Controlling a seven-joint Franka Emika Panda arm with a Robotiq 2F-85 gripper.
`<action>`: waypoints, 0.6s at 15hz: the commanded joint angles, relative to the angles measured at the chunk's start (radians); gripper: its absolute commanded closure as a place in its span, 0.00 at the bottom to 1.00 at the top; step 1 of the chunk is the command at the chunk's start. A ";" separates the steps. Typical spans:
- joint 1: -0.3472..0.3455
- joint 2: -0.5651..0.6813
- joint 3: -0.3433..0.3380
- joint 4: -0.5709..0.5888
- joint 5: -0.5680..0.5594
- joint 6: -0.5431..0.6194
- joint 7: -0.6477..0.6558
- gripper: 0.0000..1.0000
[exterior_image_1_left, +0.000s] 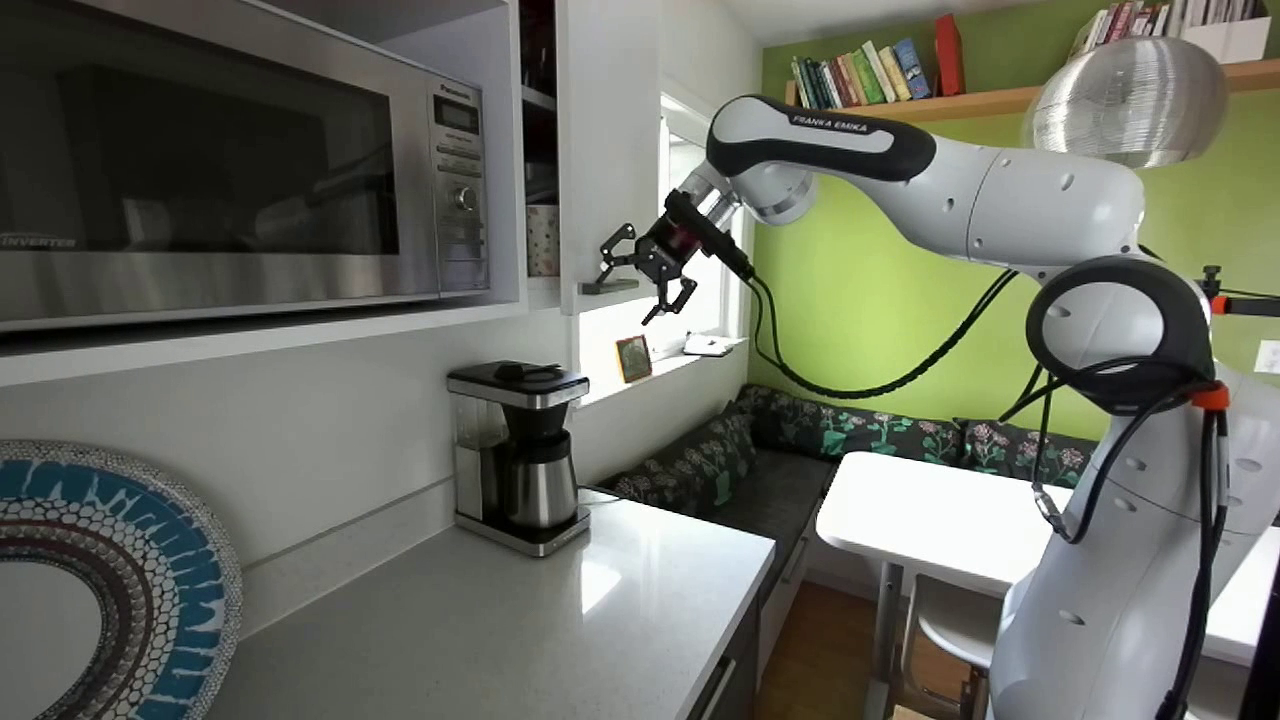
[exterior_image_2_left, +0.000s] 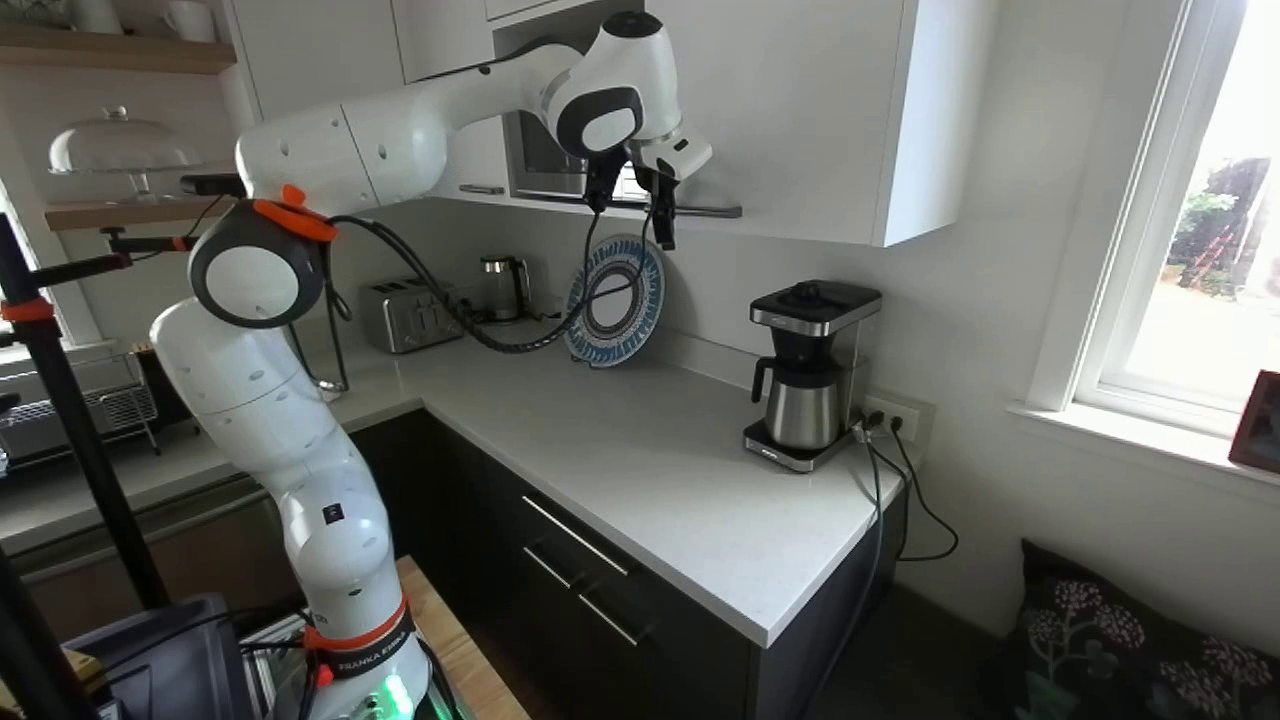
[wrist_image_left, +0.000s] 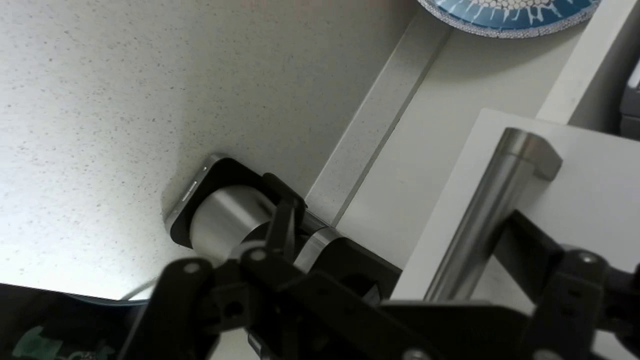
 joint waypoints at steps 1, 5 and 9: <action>-0.032 -0.048 -0.040 -0.070 -0.046 -0.085 -0.137 0.00; -0.049 -0.066 -0.064 -0.088 -0.071 -0.097 -0.256 0.00; -0.057 -0.090 -0.090 -0.098 -0.091 -0.139 -0.356 0.00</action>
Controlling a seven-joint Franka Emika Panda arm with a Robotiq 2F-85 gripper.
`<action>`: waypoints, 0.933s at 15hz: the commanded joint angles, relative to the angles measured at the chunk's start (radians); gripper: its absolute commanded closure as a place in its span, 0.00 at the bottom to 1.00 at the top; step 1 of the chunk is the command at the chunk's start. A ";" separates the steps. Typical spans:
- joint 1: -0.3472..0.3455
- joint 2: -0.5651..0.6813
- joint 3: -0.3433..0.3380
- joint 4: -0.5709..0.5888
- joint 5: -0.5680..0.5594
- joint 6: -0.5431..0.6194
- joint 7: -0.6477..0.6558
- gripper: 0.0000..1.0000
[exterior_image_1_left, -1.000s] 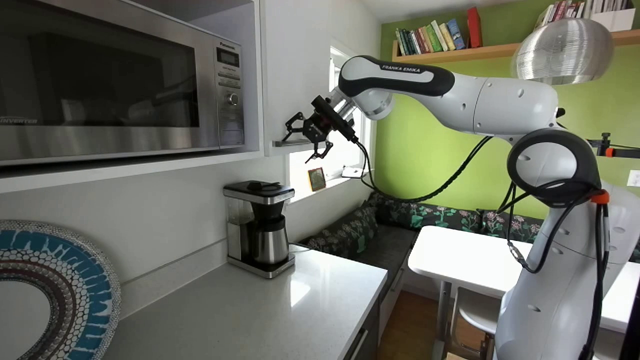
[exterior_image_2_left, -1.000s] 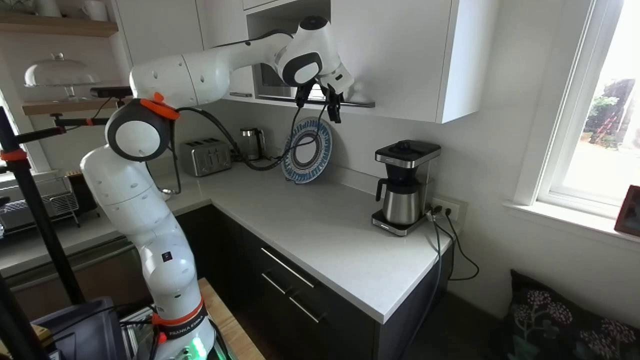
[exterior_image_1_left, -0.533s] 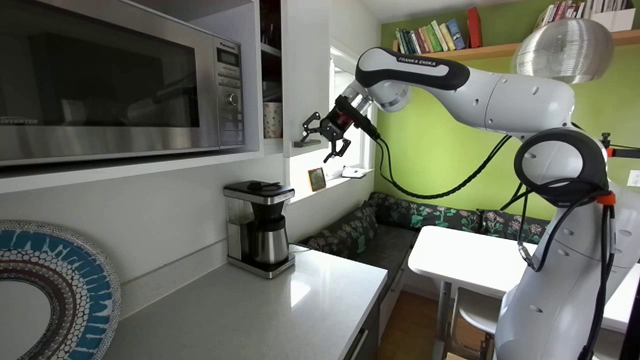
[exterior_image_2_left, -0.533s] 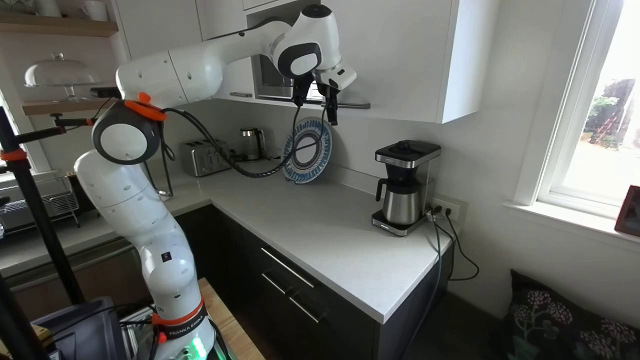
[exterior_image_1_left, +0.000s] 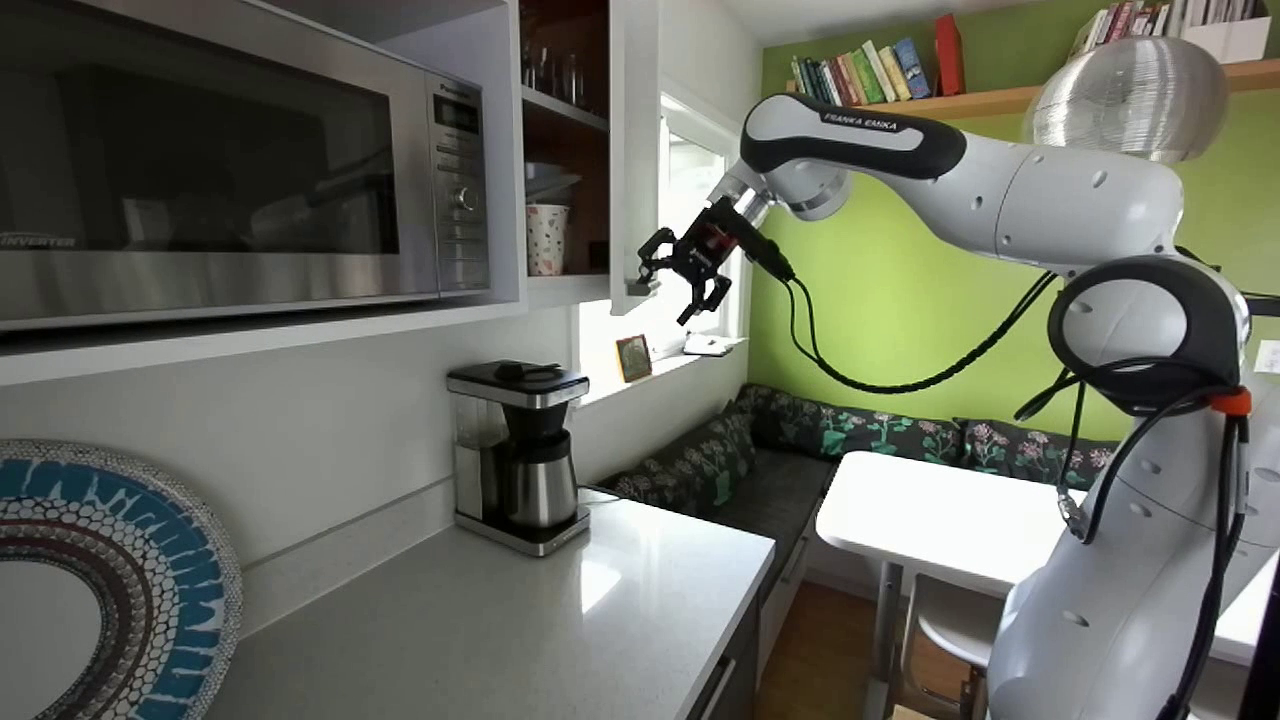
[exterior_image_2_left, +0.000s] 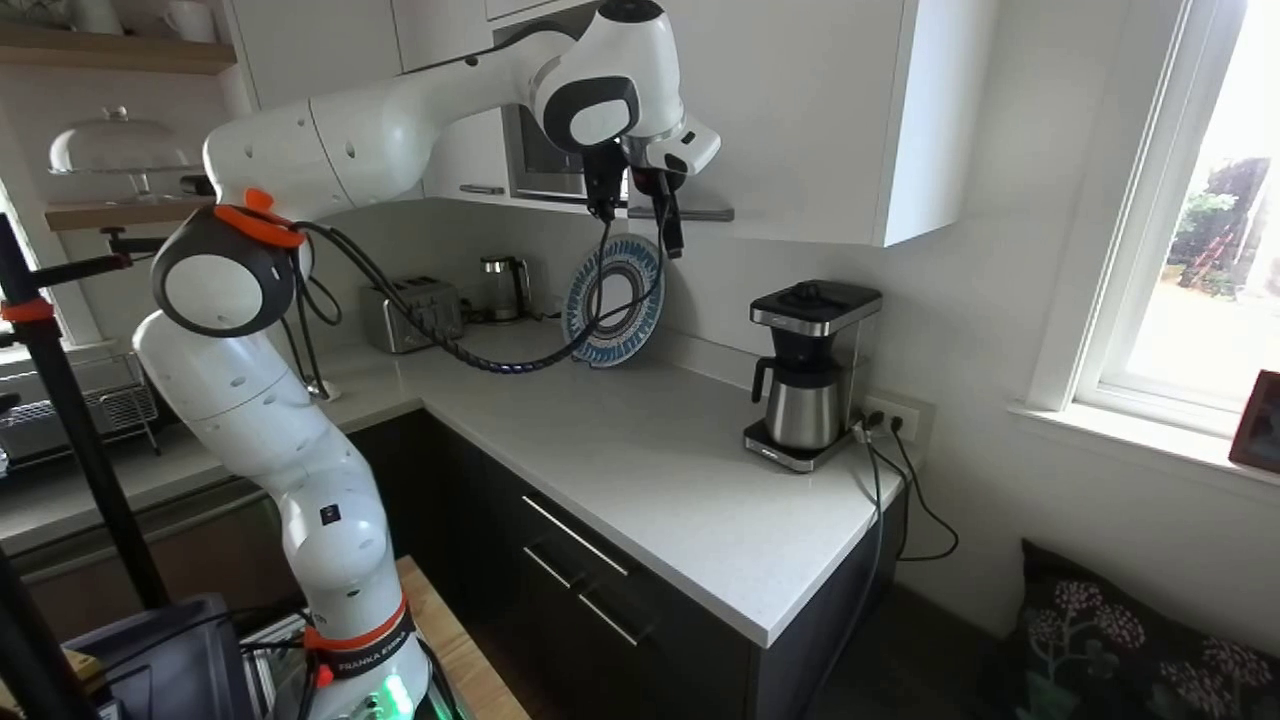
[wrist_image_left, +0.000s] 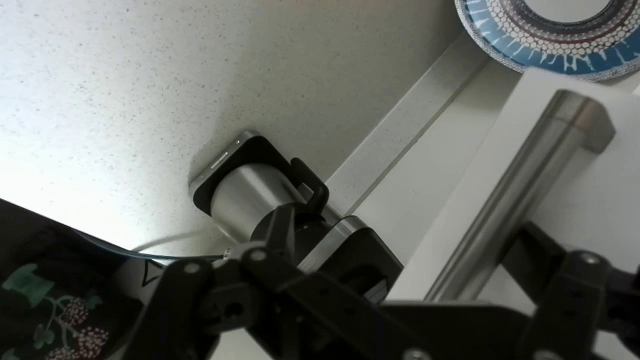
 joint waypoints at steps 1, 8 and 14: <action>-0.030 -0.034 -0.040 -0.057 -0.068 -0.077 -0.125 0.00; -0.077 -0.050 -0.105 -0.052 -0.160 -0.184 -0.250 0.00; -0.109 -0.068 -0.170 -0.041 -0.221 -0.183 -0.388 0.00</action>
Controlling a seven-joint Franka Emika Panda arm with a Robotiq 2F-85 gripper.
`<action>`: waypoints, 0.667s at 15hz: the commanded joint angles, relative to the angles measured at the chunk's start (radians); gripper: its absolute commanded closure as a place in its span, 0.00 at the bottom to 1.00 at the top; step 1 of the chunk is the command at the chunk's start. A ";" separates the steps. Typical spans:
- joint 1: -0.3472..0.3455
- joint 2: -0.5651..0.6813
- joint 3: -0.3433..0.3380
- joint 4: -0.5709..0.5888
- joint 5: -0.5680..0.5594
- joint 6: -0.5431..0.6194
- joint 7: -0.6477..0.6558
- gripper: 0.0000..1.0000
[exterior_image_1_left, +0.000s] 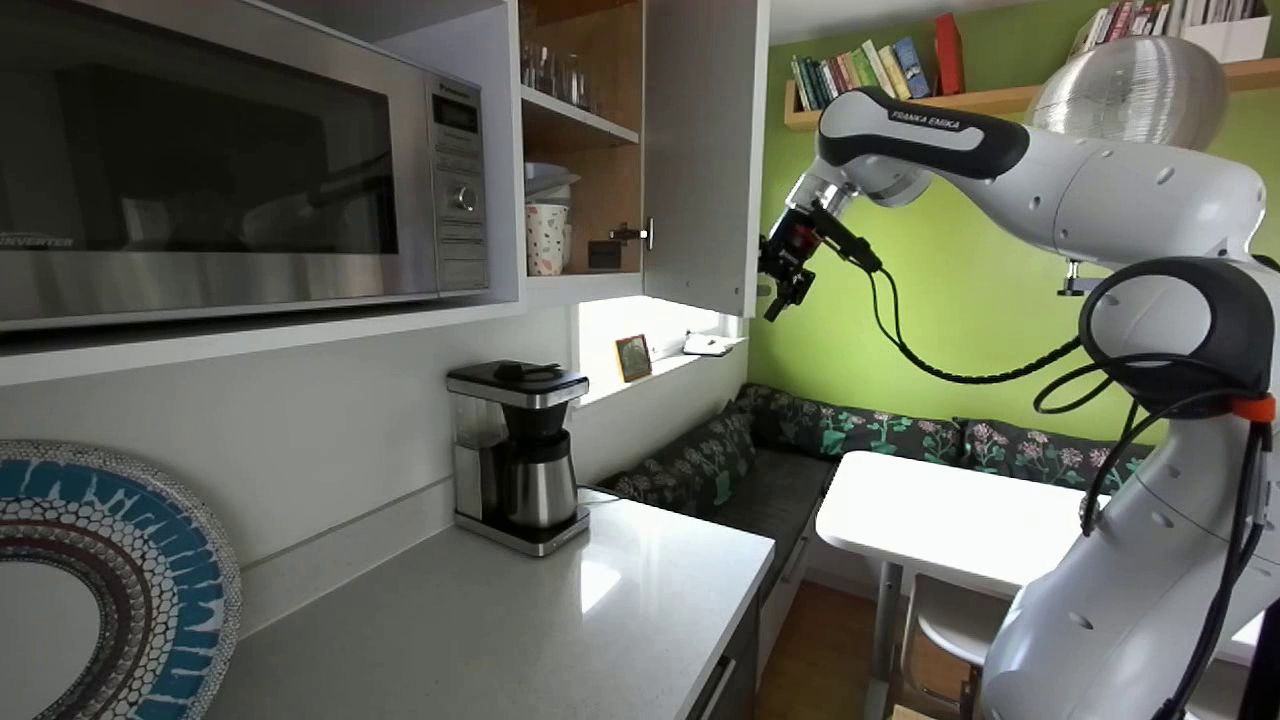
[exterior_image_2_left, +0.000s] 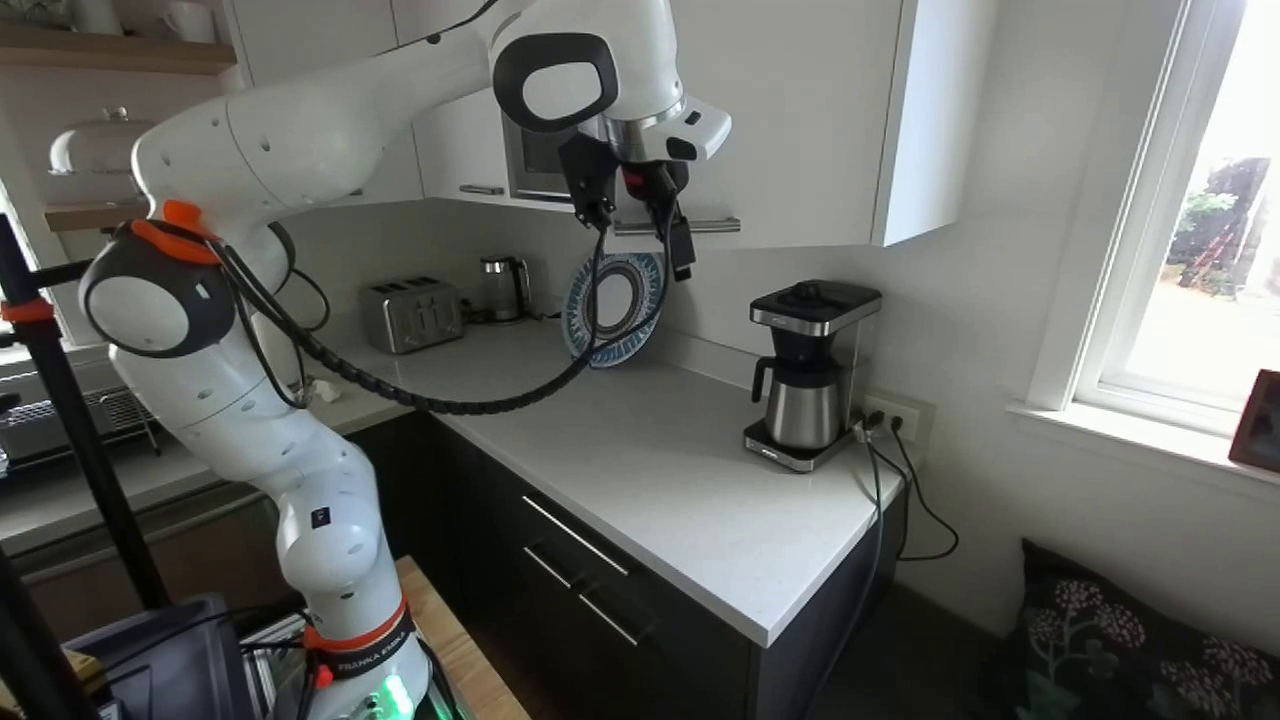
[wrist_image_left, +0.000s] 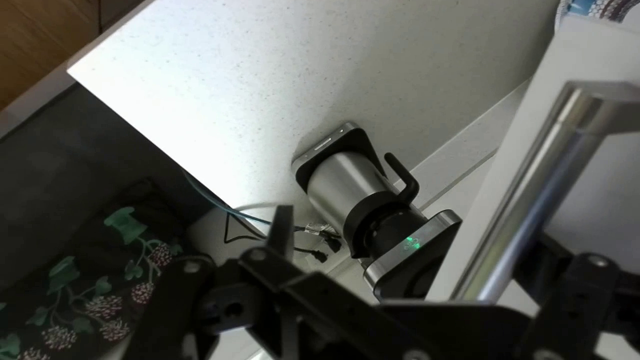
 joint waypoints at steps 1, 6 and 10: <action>-0.032 0.010 -0.038 -0.038 -0.103 -0.011 -0.121 0.00; -0.039 0.006 -0.083 -0.042 -0.065 0.036 -0.170 0.00; -0.044 0.011 -0.082 -0.043 -0.064 0.058 -0.158 0.00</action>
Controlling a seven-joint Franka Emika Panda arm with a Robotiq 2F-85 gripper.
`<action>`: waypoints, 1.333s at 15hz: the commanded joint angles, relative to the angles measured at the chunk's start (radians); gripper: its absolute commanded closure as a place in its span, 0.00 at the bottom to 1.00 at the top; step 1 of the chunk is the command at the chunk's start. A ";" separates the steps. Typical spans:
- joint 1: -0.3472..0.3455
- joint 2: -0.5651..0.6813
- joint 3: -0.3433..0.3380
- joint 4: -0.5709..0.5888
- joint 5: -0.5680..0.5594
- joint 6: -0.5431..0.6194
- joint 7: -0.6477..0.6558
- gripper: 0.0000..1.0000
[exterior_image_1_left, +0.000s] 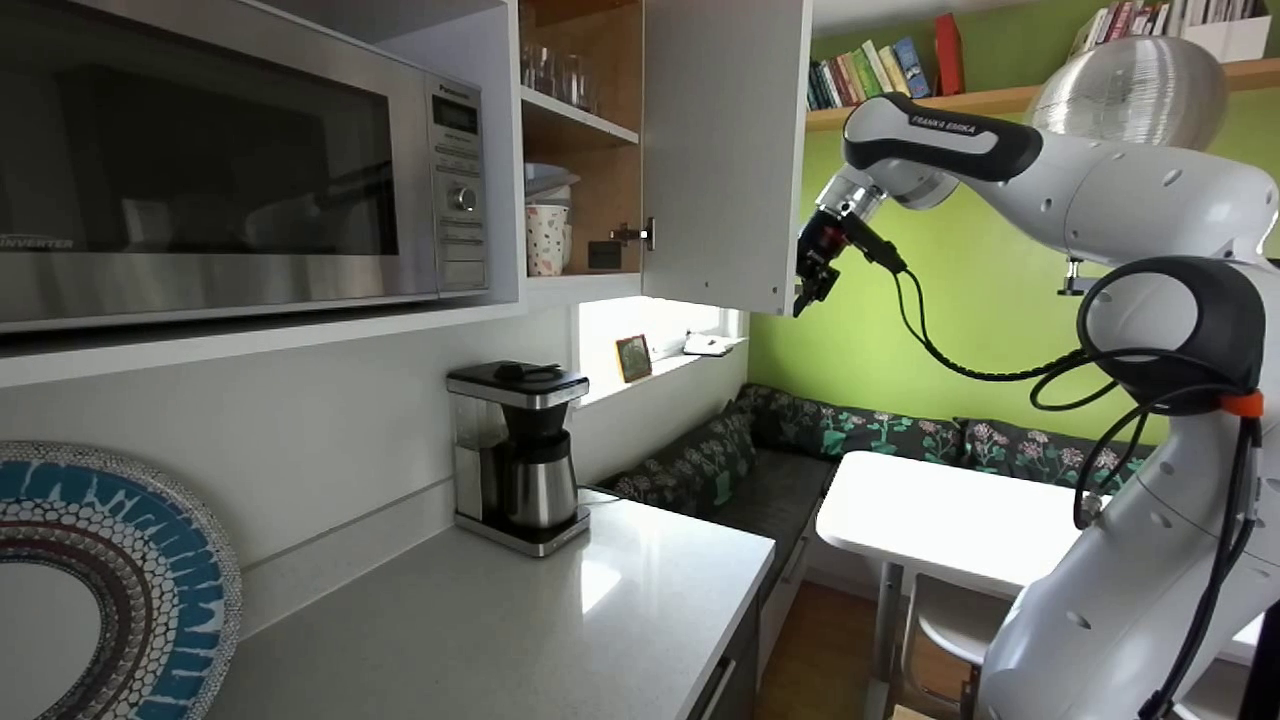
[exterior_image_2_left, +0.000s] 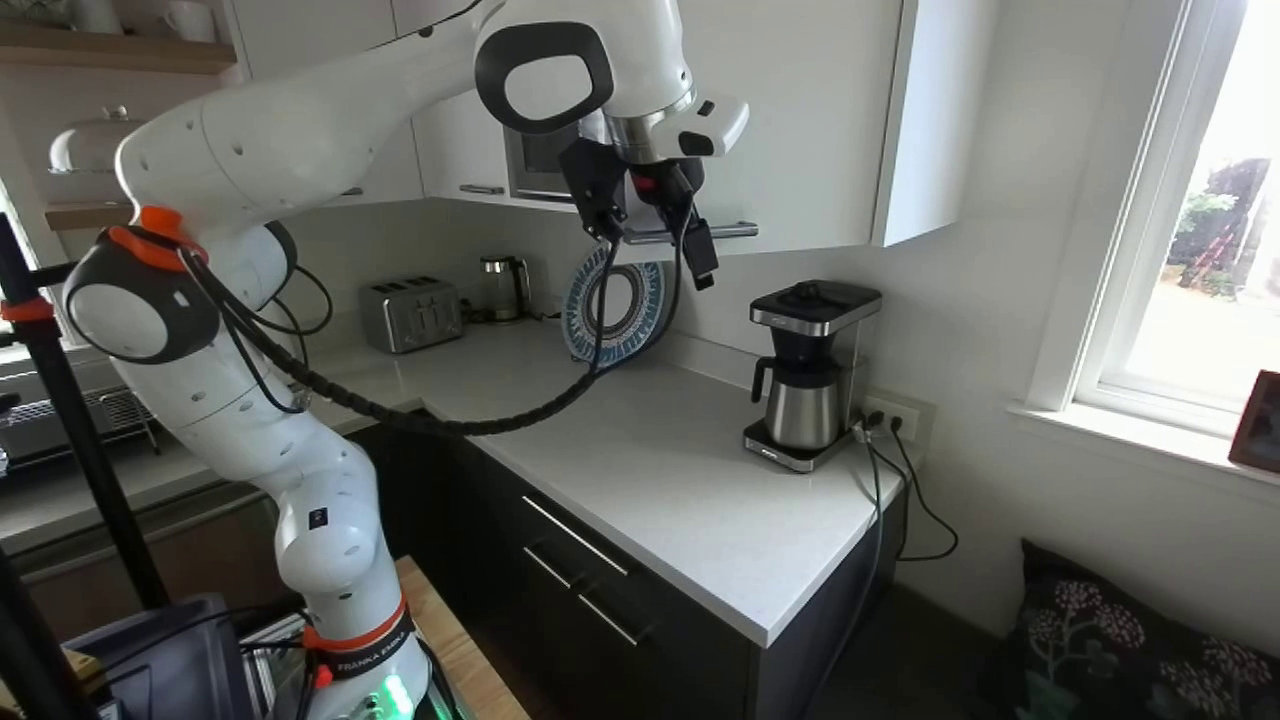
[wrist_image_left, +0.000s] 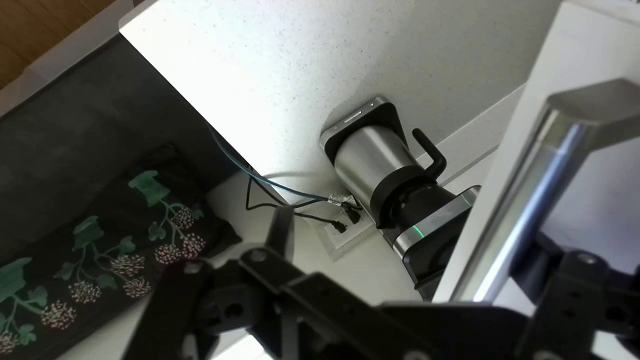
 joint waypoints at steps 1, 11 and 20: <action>-0.016 0.020 -0.016 -0.042 -0.015 0.022 -0.006 0.00; -0.023 0.043 -0.062 -0.039 0.231 -0.015 0.180 0.00; -0.021 0.076 -0.058 0.055 0.262 -0.055 0.186 0.00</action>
